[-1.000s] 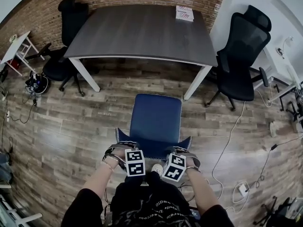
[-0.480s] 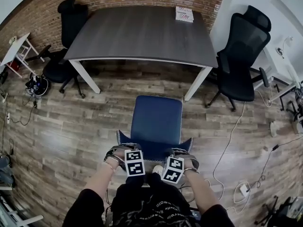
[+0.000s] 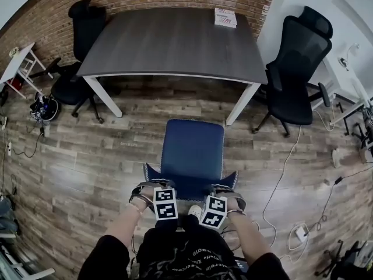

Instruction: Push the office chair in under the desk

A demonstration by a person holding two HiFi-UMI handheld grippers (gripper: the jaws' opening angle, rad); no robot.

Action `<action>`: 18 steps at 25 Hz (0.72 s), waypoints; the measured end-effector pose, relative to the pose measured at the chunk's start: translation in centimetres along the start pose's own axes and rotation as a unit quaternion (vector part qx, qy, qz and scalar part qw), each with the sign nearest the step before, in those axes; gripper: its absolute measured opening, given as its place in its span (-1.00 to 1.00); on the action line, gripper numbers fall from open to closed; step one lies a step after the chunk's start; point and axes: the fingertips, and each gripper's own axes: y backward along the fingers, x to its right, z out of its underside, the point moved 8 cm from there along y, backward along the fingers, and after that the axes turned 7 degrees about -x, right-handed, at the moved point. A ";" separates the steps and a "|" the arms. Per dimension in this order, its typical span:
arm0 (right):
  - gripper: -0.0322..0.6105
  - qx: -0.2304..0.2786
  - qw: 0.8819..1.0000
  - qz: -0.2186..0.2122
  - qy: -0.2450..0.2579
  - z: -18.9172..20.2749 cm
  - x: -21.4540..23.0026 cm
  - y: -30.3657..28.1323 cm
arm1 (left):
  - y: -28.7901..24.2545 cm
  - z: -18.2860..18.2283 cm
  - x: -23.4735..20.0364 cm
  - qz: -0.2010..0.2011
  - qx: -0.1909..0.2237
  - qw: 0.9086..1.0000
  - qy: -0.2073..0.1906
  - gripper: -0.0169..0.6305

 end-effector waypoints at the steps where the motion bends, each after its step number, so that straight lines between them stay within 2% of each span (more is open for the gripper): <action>1: -0.61 0.000 1.000 0.003 -0.001 0.0 0.0 0.0 | 0.0 0.0 -0.1 0.000 0.000 1.000 0.001 -0.63; 18: -0.65 -0.012 1.000 0.001 0.004 0.5 2.9 -0.1 | 0.0 -1.1 -2.5 -0.010 -0.007 1.000 0.002 -0.69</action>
